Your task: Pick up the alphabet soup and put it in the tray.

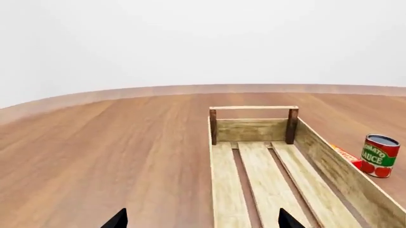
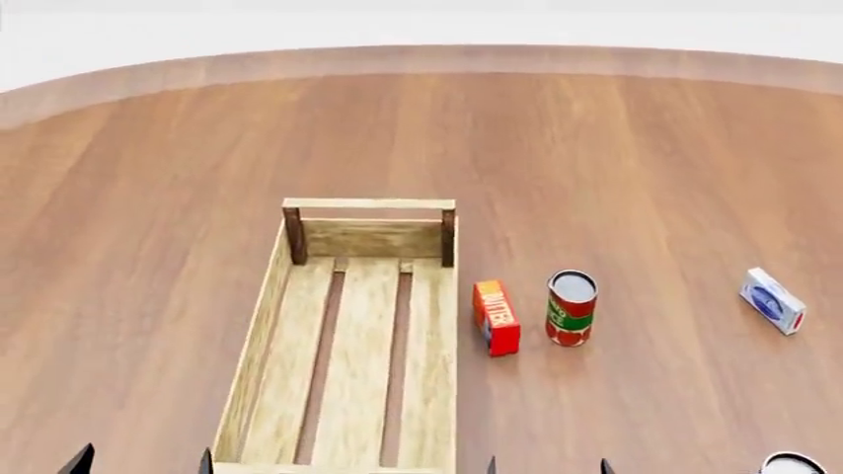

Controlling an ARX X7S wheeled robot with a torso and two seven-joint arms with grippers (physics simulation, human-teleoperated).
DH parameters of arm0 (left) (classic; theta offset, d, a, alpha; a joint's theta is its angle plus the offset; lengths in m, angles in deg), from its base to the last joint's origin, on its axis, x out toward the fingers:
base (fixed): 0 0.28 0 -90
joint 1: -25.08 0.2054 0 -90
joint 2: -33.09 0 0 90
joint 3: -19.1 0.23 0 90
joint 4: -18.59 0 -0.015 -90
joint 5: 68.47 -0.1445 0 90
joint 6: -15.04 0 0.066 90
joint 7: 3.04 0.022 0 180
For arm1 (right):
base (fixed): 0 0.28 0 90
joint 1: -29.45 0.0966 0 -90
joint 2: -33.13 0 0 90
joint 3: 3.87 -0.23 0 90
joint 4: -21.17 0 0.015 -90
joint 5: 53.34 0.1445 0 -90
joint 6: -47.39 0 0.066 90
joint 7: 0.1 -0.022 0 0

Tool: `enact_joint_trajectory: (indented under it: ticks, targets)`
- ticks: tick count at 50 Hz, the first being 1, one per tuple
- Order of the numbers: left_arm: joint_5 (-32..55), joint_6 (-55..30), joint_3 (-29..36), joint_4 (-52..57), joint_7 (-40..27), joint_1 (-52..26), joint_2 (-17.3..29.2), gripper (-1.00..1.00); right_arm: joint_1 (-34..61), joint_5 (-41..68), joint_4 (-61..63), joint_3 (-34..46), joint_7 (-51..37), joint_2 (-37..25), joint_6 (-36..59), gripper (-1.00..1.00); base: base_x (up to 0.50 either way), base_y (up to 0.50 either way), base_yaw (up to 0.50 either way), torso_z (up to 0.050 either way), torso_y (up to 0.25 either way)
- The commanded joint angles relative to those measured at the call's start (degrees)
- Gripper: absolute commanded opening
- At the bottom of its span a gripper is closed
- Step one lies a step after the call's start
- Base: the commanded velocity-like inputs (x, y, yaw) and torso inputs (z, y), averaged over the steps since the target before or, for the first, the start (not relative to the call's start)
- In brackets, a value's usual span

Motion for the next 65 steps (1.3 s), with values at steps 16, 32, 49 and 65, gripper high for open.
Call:
enact_joint_trajectory:
  ticks: [16,32,49,65]
  targets:
    - [1.6,0.1,1.8,0.0,-1.7,-0.1,1.5,1.0,0.2,1.9,-0.2,1.7,-1.6,-1.4,-0.2,1.0,0.5,0.2,0.0,0.0,0.0]
    - [2.4,0.0,2.7,0.3,-2.5,-0.1,2.3,1.0,0.4,2.6,-0.4,2.7,-2.2,-2.1,-0.1,1.0,0.44,0.03,0.0,0.0,0.001]
    - [3.3,0.1,3.4,-0.5,-3.2,-0.6,2.7,1.0,-3.5,17.1,24.7,-5.4,-8.2,-9.2,33.3,1.0,0.0,0.0,0.0,0.0,0.0]
    - [4.5,-0.1,3.9,0.3,-3.7,-0.3,3.3,1.0,-7.6,29.2,37.4,-20.0,-18.4,-9.7,49.6,1.0,0.0,0.0,0.0,0.0,0.0]
